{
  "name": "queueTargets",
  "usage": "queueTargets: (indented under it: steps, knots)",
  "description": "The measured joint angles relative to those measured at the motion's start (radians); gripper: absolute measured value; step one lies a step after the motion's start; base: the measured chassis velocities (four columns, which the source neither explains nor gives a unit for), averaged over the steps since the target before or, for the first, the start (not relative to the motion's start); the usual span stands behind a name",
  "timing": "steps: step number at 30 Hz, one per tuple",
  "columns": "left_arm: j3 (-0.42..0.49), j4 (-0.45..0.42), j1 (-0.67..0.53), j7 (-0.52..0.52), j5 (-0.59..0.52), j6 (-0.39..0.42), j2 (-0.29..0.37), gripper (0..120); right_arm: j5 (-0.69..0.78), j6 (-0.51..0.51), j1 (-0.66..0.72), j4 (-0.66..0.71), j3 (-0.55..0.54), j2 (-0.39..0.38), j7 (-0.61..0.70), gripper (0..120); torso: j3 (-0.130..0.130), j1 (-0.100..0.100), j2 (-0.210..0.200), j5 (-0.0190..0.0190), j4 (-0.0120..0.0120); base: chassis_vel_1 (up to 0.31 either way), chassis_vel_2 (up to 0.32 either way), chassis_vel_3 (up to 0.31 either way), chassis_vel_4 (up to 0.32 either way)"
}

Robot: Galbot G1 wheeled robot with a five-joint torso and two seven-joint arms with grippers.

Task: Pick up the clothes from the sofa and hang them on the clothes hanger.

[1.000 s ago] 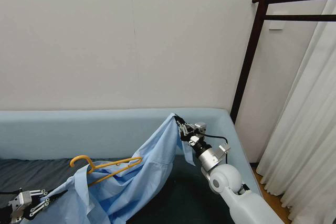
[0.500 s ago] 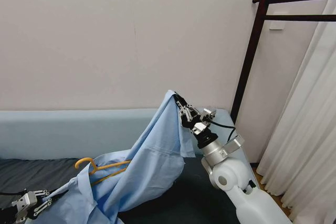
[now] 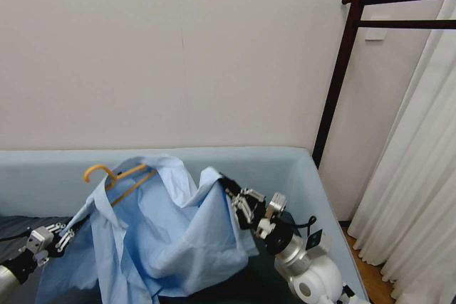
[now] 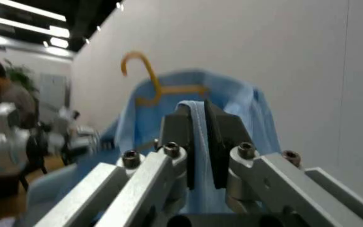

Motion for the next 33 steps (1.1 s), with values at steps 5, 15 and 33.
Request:
queueTargets:
  steps: [5,15,33]
  knots:
    - [-0.030,-0.058,0.010,-0.002,-0.046,0.001,0.051,5,-0.200,-0.038,0.008,-0.099,-0.047,0.002,0.042,30,0.000,0.000,0.000,-0.0001,0.0001,0.000,0.000,0.000,0.000]
    - [-0.108,-0.153,0.042,-0.002,-0.087,0.030,0.117,5,-0.330,0.069,0.044,-0.295,0.059,0.030,-0.227,65,0.000,0.000,0.000,0.0000,-0.0002,0.000,0.000,0.000,0.000]
    - [-0.063,-0.169,0.060,0.067,0.035,0.048,0.008,5,-0.121,-0.011,0.134,-0.068,-0.193,0.052,0.380,100,0.000,0.000,0.000,-0.0003,0.0001,0.000,0.000,0.000,0.000]
